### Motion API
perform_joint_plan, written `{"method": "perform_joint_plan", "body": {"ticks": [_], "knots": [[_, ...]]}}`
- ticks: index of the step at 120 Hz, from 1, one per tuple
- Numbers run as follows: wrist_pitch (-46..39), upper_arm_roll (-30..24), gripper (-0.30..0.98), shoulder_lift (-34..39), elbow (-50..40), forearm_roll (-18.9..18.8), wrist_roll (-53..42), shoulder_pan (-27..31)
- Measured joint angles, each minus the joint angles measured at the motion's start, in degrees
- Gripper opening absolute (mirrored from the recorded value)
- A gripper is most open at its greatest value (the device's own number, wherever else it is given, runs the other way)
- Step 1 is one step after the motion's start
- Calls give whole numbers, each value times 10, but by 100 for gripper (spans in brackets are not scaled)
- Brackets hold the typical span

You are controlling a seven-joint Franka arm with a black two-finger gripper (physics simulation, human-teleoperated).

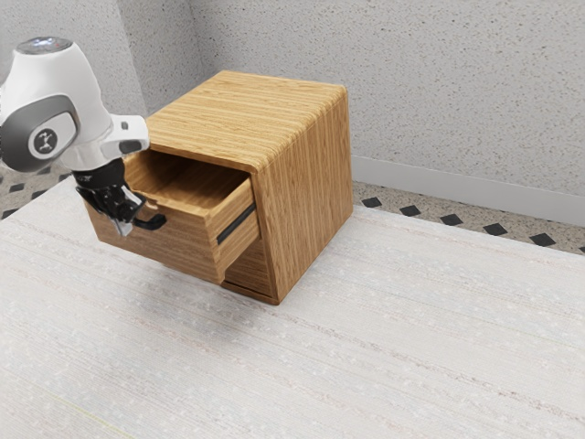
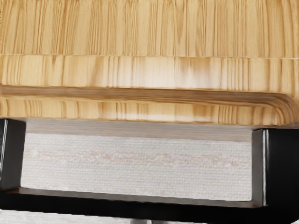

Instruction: Push the drawer handle with one arm to close the drawer

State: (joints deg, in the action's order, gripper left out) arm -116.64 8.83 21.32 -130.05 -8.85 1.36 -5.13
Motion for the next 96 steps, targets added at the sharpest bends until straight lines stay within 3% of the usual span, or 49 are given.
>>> {"method": "perform_joint_plan", "body": {"ticks": [96], "knots": [[-5, -5, -10, -135, 125, 24, -19, -1]]}}
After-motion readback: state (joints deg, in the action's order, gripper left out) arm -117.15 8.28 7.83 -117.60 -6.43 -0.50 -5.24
